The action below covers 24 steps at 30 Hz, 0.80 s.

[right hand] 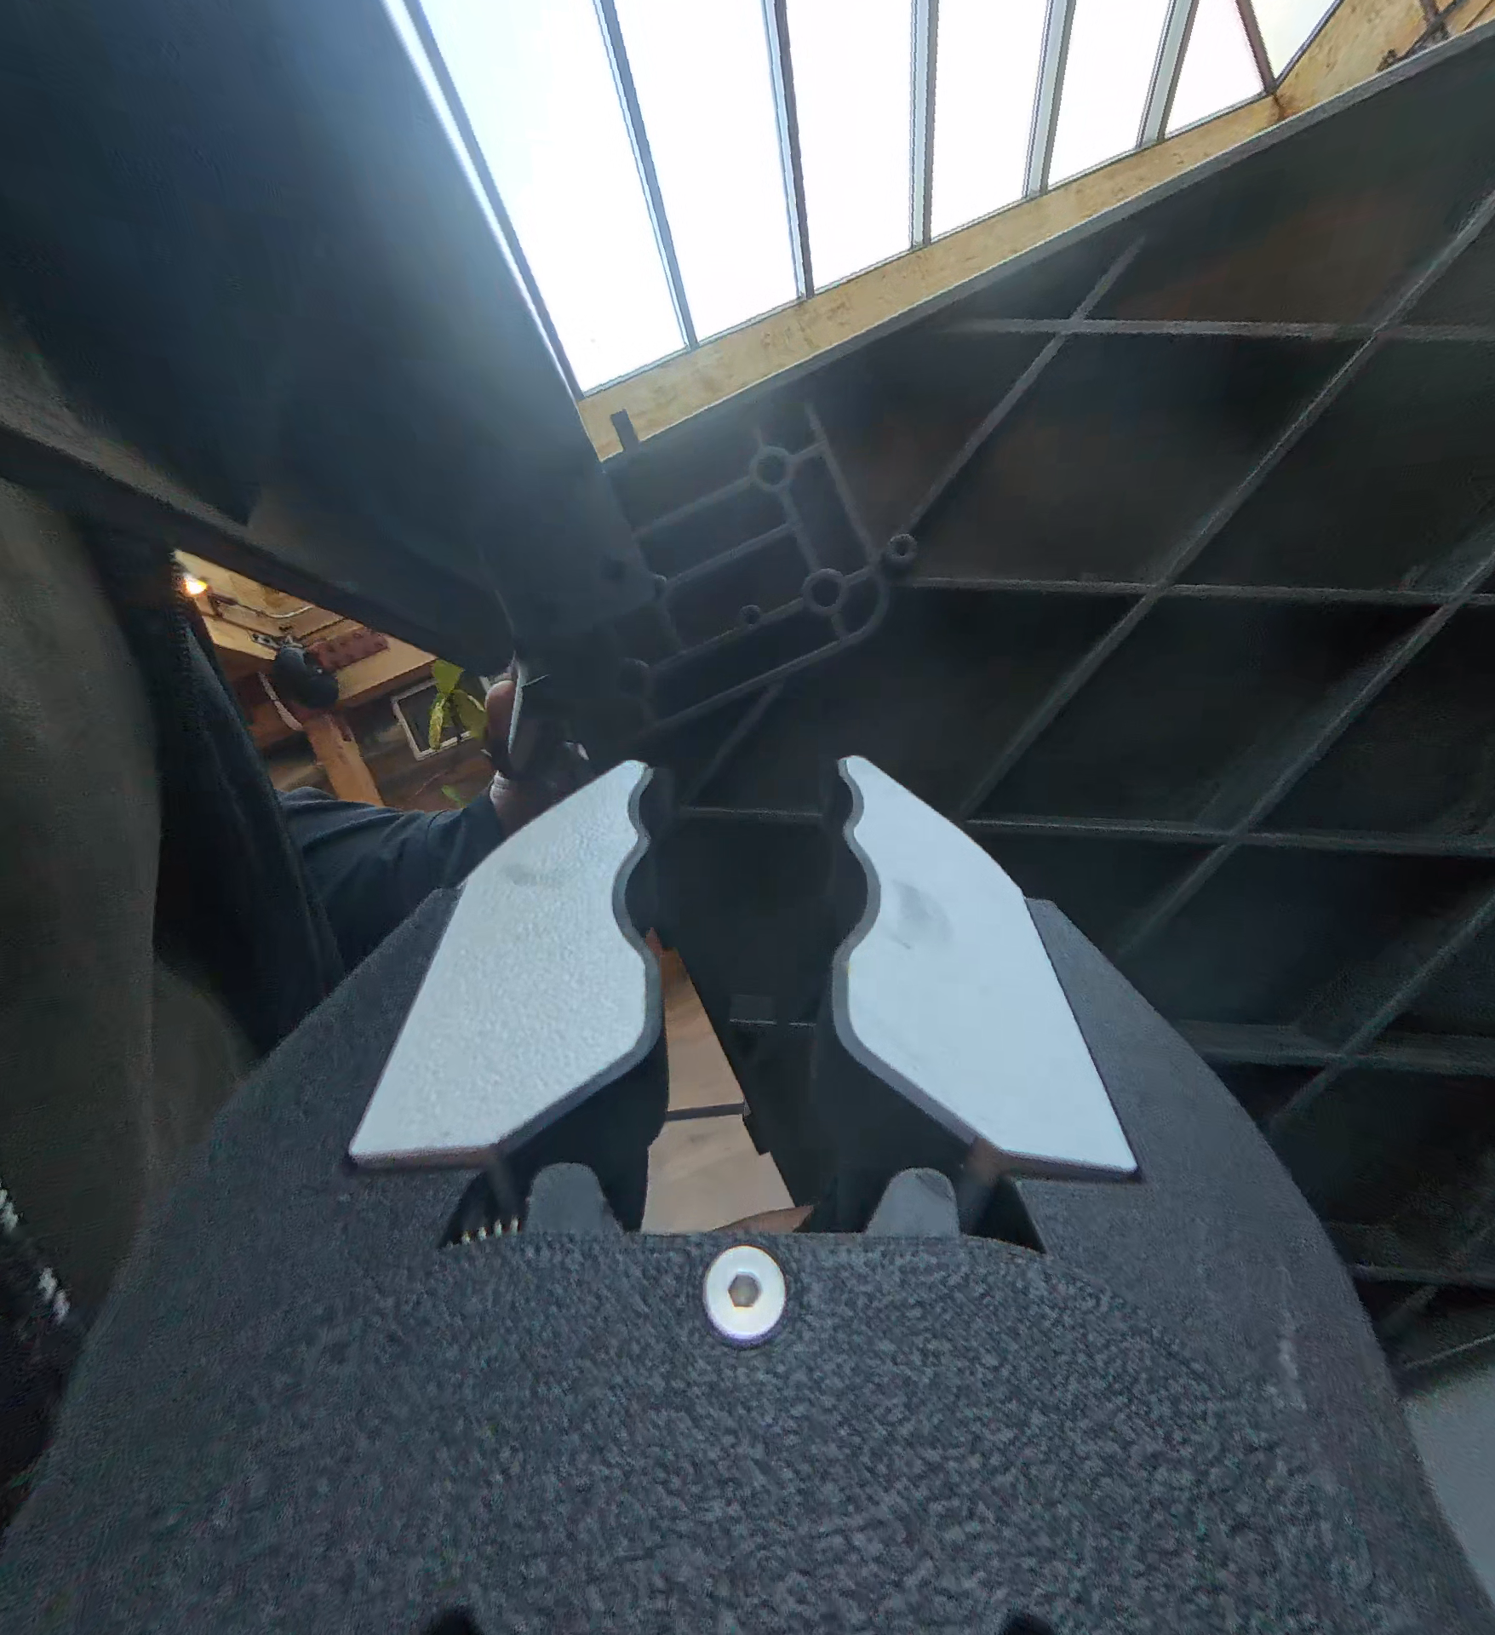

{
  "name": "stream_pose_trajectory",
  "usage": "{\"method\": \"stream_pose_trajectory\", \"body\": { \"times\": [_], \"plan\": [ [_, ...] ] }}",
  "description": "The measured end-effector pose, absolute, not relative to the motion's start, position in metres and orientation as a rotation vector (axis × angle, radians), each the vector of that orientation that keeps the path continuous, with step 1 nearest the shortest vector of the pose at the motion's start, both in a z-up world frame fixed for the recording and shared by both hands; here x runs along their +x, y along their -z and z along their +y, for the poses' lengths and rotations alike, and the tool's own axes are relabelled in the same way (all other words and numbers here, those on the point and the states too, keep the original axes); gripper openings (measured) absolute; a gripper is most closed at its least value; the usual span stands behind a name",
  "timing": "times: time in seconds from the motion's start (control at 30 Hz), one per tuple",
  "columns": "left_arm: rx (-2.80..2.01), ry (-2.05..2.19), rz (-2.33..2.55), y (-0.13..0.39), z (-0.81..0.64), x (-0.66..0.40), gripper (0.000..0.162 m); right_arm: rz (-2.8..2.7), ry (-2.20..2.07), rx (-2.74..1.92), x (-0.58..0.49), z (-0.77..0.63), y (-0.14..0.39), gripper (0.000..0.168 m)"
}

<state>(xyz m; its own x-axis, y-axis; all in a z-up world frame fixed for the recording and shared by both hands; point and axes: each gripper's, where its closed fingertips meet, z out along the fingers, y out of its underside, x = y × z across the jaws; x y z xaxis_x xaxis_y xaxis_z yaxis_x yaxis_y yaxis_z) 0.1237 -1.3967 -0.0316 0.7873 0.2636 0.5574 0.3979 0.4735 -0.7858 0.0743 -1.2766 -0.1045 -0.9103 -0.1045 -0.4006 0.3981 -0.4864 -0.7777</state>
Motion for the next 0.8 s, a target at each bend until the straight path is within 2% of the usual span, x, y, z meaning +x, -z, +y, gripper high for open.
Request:
{"method": "stream_pose_trajectory", "body": {
  "times": [0.8],
  "plan": [
    [-1.074,0.076,-0.715,0.034,-1.398,0.121,0.064,1.507,2.436,0.424,0.118,-1.282,0.104,0.039]
  ]
}}
